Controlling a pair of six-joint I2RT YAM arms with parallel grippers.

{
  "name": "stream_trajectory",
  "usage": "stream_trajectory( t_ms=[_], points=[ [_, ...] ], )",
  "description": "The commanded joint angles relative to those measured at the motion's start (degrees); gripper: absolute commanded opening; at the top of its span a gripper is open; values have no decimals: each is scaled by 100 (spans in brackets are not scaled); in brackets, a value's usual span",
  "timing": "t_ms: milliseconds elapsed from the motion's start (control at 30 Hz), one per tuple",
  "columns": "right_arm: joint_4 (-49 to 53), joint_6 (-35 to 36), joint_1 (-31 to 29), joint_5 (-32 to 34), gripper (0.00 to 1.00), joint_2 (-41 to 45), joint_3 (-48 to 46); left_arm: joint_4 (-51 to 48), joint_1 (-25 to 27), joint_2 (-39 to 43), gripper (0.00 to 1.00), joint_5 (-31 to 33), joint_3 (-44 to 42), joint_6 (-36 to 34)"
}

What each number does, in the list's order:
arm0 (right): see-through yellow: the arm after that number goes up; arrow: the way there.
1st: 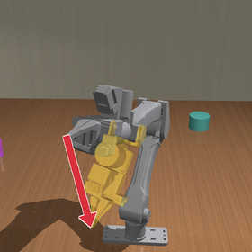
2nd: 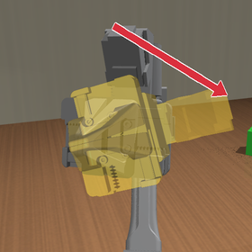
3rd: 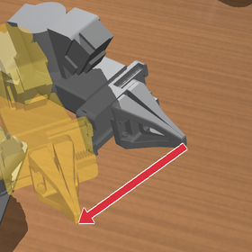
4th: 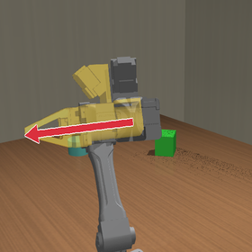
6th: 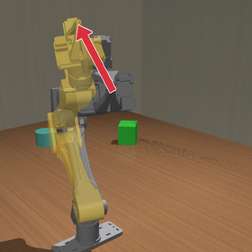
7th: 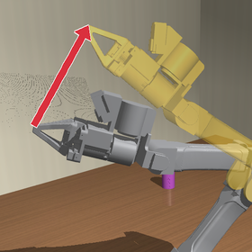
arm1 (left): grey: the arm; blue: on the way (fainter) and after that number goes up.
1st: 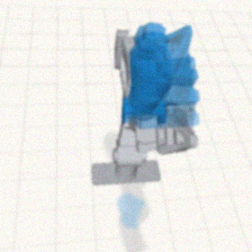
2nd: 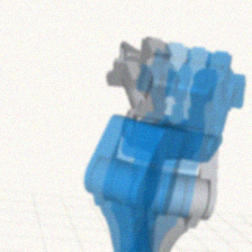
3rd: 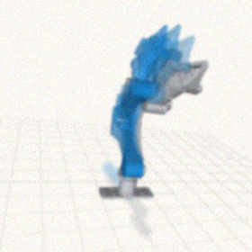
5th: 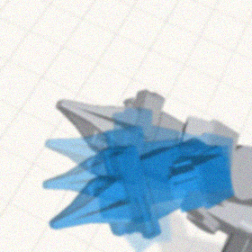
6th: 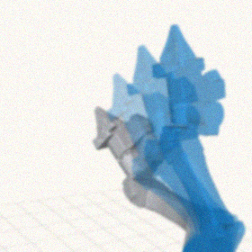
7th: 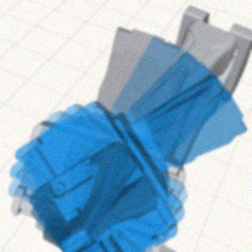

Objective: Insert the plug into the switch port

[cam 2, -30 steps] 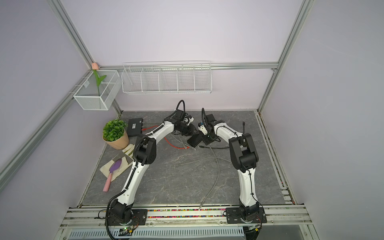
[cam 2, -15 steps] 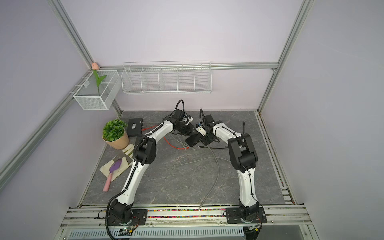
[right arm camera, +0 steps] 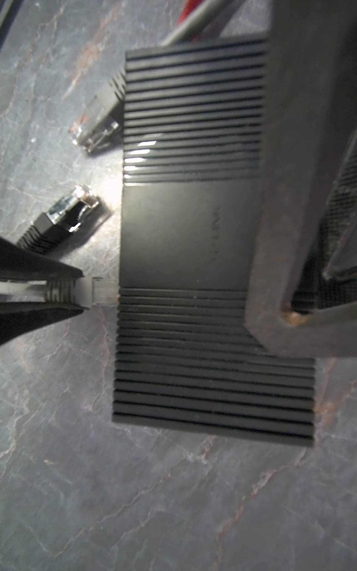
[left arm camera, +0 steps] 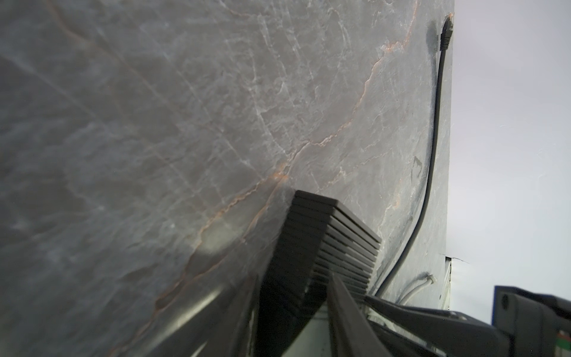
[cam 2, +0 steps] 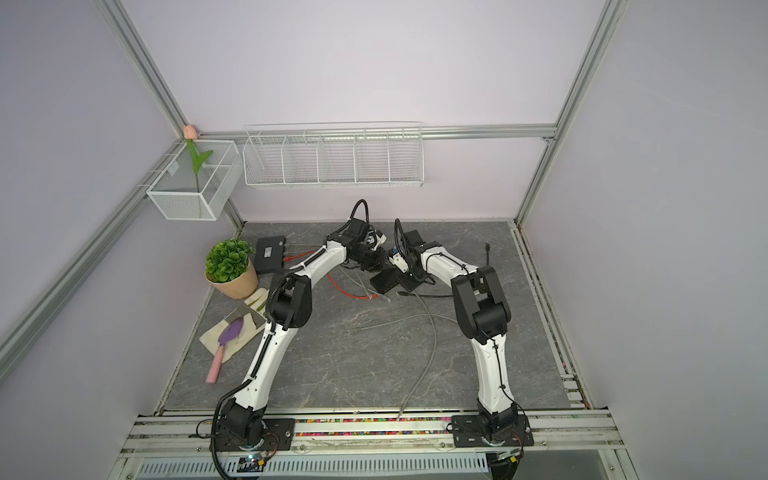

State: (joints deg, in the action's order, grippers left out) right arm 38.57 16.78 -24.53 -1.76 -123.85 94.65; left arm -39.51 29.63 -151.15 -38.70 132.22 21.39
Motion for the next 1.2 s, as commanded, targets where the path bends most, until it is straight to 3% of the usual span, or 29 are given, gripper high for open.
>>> stream_trajectory(
  t_ms=[0, 1167],
  points=[
    [-534, 92, -134, -127, 7, -240, 369, -728, 236, -386, 37, -81, -100, -226],
    [-1431, 342, -238, -279, 7, -1361, 2298, -1570, 887, -680, 37, -322, 249, -1103]
  ],
)
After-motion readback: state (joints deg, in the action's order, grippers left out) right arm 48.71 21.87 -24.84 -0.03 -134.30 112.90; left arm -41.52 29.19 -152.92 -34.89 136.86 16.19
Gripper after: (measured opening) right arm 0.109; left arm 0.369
